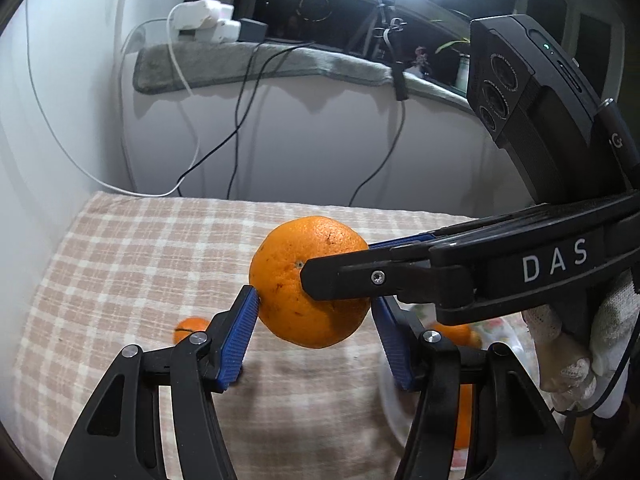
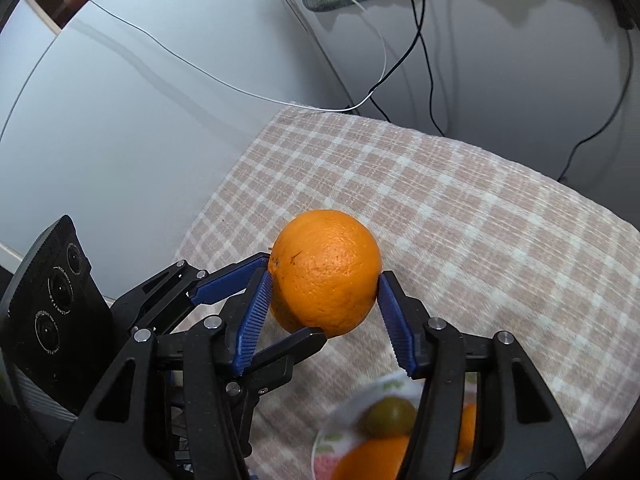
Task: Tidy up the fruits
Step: 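Carry the large orange with both grippers over the plate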
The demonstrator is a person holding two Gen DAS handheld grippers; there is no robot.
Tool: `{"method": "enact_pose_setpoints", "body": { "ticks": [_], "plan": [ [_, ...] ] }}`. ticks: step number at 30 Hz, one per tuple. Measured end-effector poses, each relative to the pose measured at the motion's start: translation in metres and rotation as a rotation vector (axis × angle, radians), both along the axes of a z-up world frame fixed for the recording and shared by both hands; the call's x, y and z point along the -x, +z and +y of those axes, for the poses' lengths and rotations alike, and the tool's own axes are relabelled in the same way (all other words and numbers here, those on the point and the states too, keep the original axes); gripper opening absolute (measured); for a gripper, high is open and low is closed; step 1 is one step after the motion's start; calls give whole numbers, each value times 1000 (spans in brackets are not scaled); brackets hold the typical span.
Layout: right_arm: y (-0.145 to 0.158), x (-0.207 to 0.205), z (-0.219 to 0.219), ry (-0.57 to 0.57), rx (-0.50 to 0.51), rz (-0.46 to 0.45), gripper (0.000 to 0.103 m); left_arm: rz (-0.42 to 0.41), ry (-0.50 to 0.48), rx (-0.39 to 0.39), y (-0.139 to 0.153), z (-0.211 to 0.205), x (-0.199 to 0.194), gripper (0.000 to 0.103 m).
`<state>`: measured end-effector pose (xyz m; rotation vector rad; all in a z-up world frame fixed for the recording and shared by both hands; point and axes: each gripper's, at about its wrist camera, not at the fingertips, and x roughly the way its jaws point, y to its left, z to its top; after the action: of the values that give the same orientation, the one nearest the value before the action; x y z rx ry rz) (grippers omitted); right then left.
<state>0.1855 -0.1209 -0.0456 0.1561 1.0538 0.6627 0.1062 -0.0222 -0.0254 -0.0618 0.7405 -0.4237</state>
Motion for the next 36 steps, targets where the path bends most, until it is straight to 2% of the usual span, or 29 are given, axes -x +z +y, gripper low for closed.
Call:
{"method": "enact_pose_setpoints", "body": {
  "ticks": [15, 24, 36],
  "plan": [
    [28, 66, -58, -89, -22, -42, 57, -57, -102, -12, 21, -57, 50, 58],
    [18, 95, -102, -151, -29, -28, 57, -43, -170, -10, 16, -94, 66, 57],
    [-5, 109, -146, -198, -28, 31, 57, 8, -248, -33, -2, -133, 74, 57]
  ]
}}
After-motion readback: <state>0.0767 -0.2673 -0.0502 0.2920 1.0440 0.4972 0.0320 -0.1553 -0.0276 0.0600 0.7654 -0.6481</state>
